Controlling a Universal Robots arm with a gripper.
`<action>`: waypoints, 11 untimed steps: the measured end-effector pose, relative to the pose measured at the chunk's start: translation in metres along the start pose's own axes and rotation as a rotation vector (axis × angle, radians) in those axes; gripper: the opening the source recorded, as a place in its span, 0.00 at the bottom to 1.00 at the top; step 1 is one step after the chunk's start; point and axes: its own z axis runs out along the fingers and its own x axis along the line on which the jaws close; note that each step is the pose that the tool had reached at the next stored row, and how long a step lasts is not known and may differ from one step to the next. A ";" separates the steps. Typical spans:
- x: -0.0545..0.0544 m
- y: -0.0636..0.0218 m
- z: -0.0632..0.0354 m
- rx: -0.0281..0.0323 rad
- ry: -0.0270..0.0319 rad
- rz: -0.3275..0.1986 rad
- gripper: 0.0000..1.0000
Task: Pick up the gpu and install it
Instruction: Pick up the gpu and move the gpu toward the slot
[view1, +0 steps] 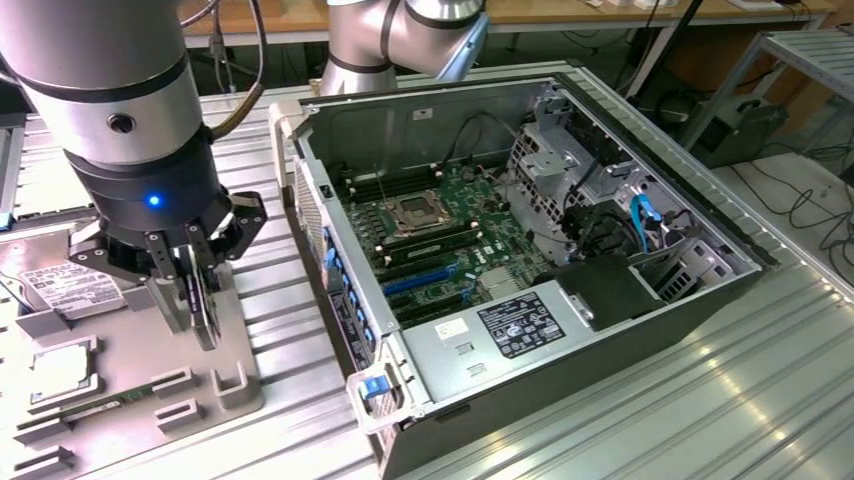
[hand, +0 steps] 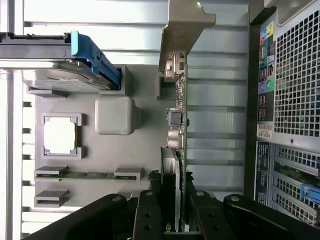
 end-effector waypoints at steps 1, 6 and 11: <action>0.000 0.0001 -0.0013 -0.0001 0.0001 0.000 0.27; 0.000 0.0003 -0.0054 -0.0010 0.0003 0.000 0.27; 0.000 0.0006 -0.0109 -0.0044 0.0006 0.000 0.27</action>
